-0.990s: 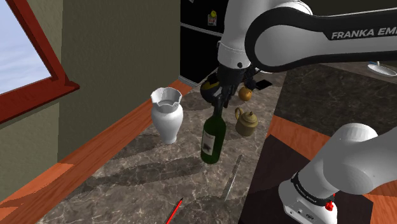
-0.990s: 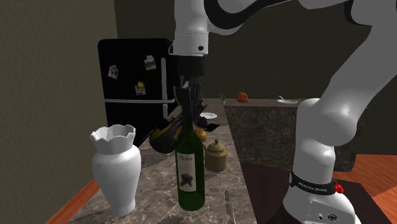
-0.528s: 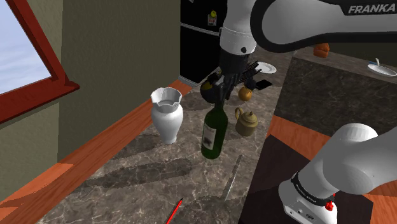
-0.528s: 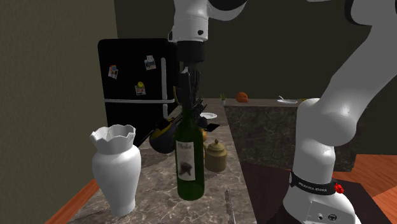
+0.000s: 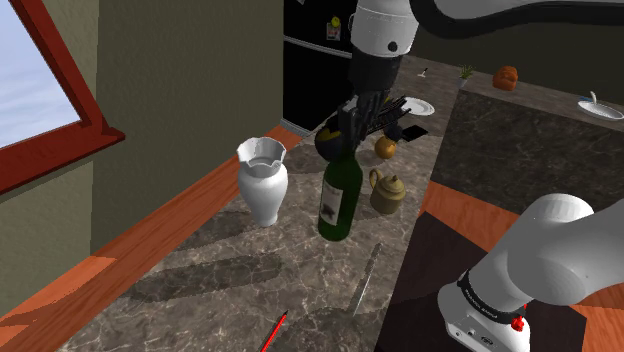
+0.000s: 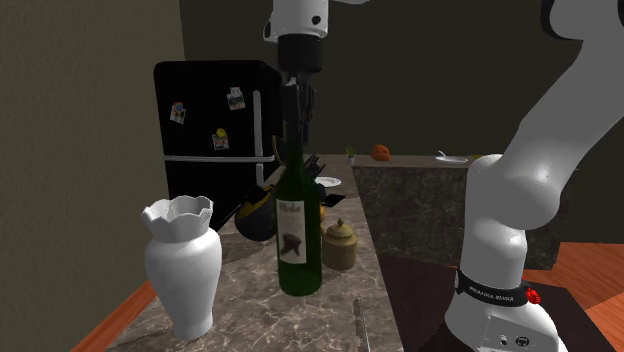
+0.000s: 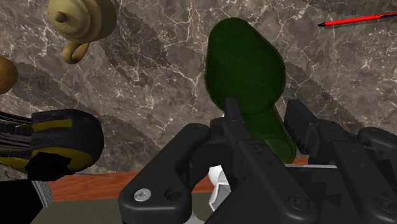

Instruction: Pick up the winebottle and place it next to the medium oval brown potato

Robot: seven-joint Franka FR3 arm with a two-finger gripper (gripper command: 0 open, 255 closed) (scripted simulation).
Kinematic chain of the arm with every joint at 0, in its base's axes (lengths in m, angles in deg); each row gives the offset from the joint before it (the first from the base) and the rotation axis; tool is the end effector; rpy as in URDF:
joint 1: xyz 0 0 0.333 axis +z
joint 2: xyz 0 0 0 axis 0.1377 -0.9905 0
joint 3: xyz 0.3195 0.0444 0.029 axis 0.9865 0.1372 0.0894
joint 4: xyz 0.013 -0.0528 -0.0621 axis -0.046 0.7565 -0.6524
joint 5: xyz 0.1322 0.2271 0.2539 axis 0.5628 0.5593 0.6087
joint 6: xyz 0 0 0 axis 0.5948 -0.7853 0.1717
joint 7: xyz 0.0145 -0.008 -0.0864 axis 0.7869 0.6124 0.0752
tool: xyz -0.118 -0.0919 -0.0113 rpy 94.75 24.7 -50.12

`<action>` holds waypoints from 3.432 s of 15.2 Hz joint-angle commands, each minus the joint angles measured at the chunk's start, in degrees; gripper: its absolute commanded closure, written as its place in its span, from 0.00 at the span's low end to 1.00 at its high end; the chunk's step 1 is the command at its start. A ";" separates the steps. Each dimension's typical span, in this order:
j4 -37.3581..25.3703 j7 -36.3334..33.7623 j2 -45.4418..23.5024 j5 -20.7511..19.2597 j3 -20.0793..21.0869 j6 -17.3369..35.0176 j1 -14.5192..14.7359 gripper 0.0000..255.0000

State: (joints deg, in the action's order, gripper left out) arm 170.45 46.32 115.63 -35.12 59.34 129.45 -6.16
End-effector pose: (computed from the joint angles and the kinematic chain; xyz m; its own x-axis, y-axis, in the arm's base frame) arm 0.3309 0.1645 0.5582 0.9894 0.1426 0.0282 0.1419 -0.9896 0.0240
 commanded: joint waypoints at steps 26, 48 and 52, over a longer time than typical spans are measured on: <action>-28.21 -1.33 -8.01 -2.30 -0.48 -20.37 -1.41 1.00; -67.68 -6.18 -26.16 -7.69 4.18 -42.60 -0.98 1.00; -66.14 -2.38 -24.69 -7.15 1.93 -42.38 -2.81 1.00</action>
State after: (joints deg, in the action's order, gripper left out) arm 101.30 41.91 88.97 -43.15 62.67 85.82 -7.92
